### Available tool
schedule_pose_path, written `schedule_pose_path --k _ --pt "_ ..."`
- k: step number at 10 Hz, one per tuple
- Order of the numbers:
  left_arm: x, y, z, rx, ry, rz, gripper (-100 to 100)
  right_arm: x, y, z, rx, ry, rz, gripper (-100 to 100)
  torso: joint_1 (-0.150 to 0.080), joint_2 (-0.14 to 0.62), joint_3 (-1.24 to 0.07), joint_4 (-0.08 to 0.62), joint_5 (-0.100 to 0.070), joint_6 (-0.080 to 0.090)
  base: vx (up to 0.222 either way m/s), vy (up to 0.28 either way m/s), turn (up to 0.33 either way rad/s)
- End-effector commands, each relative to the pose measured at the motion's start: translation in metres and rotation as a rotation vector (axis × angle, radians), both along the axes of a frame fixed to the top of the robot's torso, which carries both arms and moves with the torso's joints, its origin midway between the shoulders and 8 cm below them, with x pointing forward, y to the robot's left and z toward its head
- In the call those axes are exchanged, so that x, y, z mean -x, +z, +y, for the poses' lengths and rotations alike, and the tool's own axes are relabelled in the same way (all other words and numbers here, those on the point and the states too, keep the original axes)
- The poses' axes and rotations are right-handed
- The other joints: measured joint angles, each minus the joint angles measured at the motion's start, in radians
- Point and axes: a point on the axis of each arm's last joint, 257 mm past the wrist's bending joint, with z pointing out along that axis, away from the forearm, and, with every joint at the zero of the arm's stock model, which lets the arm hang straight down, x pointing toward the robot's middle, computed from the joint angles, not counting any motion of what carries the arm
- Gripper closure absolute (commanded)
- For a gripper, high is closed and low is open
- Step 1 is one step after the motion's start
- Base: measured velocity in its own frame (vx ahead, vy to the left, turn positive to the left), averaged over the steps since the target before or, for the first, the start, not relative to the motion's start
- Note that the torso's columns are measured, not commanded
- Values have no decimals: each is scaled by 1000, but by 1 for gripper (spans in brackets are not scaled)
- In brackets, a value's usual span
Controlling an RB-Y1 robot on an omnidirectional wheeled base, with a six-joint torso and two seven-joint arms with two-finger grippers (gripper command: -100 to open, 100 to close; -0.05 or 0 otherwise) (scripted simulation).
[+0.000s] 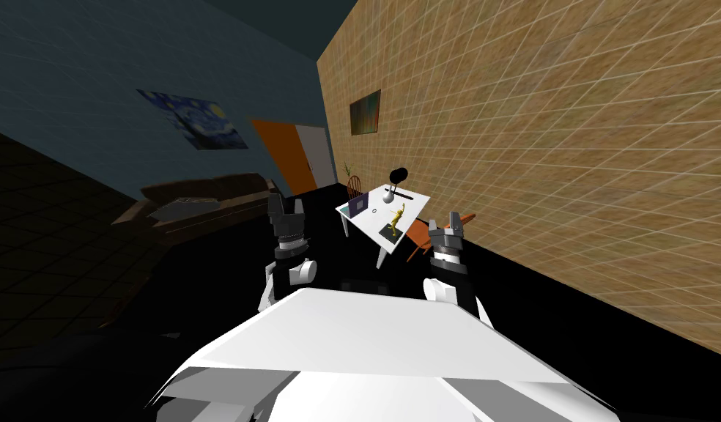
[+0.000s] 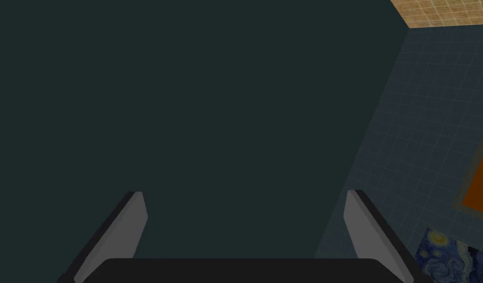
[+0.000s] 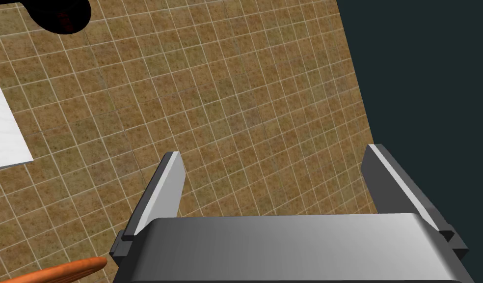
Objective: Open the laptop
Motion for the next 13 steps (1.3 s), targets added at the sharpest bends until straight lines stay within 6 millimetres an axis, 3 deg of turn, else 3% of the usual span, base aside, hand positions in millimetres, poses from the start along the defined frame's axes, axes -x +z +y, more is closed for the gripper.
schedule_pose_path --k 1,9,10,13 --pt "0 0 0 0 0 0 0 0 0 0 0 0 0 0 0 40 -82 41 0 0 0 0 0" --pt "0 0 0 0 0 0 0 0 0 0 0 0 0 0 0 618 -1234 617 0 0 0 0 0" --pt "-3 -1 -5 -33 -17 12 -100 0 0 0 0 0 0 0 0 691 -1382 691 0 0 11 3 -20" --pt "-14 -8 -13 -94 -48 51 -100 0 0 0 0 0 0 0 1 736 -1475 737 0 0 19 14 -42"
